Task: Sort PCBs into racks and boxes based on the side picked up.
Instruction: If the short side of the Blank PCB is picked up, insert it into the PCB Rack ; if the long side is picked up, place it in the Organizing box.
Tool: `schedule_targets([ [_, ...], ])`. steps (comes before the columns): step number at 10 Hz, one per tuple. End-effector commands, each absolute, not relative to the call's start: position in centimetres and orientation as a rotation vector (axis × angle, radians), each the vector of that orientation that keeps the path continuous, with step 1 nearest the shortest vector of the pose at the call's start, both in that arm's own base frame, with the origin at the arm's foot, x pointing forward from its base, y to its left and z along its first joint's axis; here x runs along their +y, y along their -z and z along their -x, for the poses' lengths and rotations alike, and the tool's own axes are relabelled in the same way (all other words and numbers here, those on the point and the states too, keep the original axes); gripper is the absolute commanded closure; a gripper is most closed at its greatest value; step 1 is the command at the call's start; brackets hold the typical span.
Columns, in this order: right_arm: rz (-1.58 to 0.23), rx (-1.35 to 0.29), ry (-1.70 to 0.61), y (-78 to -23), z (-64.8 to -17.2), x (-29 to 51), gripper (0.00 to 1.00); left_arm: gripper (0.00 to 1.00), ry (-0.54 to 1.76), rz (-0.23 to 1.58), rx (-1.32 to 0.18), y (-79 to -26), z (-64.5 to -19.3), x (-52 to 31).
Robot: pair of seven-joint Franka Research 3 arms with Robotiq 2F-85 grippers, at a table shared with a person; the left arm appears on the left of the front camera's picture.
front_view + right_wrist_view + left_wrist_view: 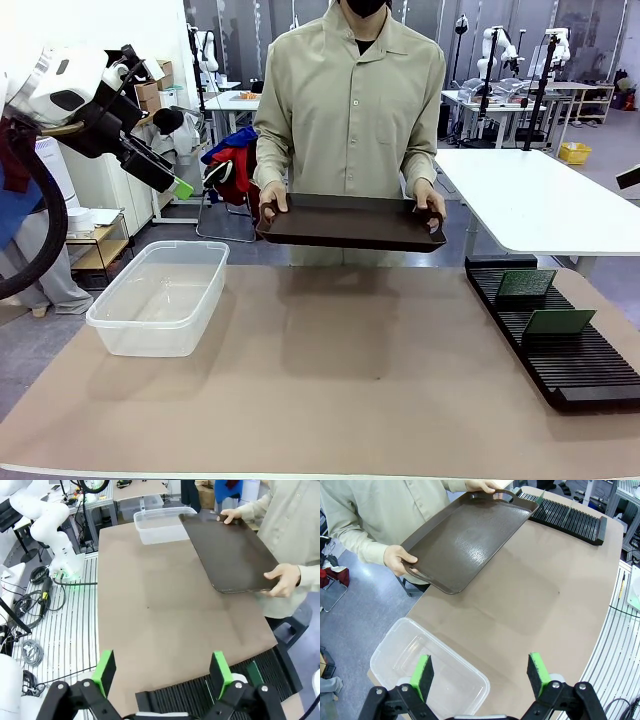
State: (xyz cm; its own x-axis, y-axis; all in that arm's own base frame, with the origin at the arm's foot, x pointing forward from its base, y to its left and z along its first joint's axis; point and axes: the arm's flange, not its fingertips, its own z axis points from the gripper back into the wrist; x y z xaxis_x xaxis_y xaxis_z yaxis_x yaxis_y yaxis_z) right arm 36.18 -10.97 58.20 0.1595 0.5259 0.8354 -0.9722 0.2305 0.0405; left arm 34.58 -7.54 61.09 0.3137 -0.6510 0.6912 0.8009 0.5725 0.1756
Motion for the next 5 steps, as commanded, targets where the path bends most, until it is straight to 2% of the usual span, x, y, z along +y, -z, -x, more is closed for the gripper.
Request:
schedule_targets([
  [1, -0.682, -0.79, -1.196, -57.3, -36.5, -10.3, 0.0, 0.0, 0.966, 0.223, -0.794, -61.0, -34.7, -7.3],
  [3, -0.694, -0.801, -1.198, -57.8, -36.2, -10.9, 0.0, 0.0, 0.966, 0.223, -0.794, -61.0, -34.7, -7.3],
  [5, -0.746, -0.891, -1.101, -56.4, -35.6, -12.5, 0.0, 0.0, 0.966, 0.223, -0.794, -61.0, -34.7, -7.3],
])
